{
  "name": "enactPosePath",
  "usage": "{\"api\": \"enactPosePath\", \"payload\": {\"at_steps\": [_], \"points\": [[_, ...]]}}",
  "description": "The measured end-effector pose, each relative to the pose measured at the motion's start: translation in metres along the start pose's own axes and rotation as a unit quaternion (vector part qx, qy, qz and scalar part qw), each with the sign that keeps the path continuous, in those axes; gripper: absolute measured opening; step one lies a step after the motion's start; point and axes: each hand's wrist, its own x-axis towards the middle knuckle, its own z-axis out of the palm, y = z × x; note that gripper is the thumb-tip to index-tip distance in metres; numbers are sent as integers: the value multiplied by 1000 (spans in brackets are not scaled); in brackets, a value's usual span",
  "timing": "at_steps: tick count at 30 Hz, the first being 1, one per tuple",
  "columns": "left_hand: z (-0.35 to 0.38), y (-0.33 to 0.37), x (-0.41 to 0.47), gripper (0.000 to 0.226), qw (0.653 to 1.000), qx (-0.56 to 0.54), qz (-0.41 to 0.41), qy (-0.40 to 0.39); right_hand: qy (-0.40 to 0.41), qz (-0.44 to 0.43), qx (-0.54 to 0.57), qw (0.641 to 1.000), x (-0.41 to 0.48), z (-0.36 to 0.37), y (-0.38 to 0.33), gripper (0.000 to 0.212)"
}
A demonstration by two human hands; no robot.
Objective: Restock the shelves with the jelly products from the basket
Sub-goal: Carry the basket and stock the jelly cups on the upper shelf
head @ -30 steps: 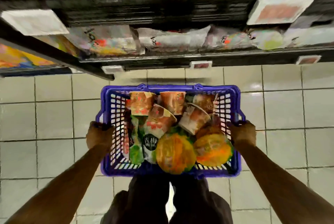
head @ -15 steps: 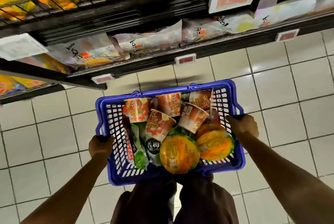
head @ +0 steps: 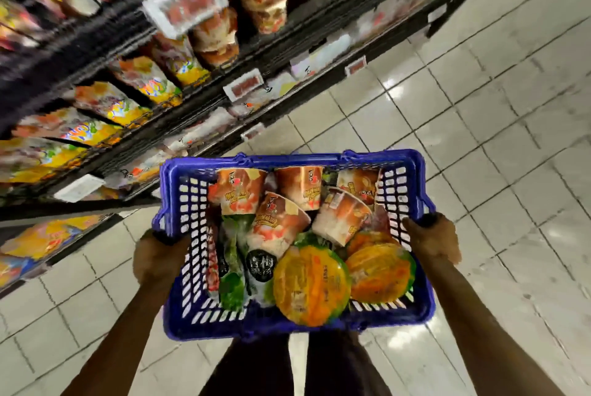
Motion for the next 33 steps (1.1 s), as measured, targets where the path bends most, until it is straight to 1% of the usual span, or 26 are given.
{"api": "enactPosePath", "payload": {"at_steps": [4,6,9,12,16,22,26,31,33], "points": [[-68,77,-73,44,993,60,99,20,52,15,77,996,-54,-114,35,39],[-93,115,-110,45,987,86,136,26,72,39,97,992,-73,-165,52,41],[-109,169,-154,43,979,100,179,2,91,58,141,984,-89,-227,74,42],[-107,213,-185,43,969,115,218,-30,118,82,168,975,-95,-275,94,42],[-78,269,-221,45,953,108,279,-40,142,84,217,962,-84,-324,120,41],[-26,368,-256,51,935,118,328,-60,178,125,253,943,-38,-373,128,45],[19,452,-274,47,921,115,368,-61,178,165,281,928,13,-400,123,44],[71,574,-298,46,899,115,410,-99,188,212,320,904,82,-444,105,45],[86,617,-309,43,894,105,420,-113,193,216,341,894,104,-460,98,40]]}}
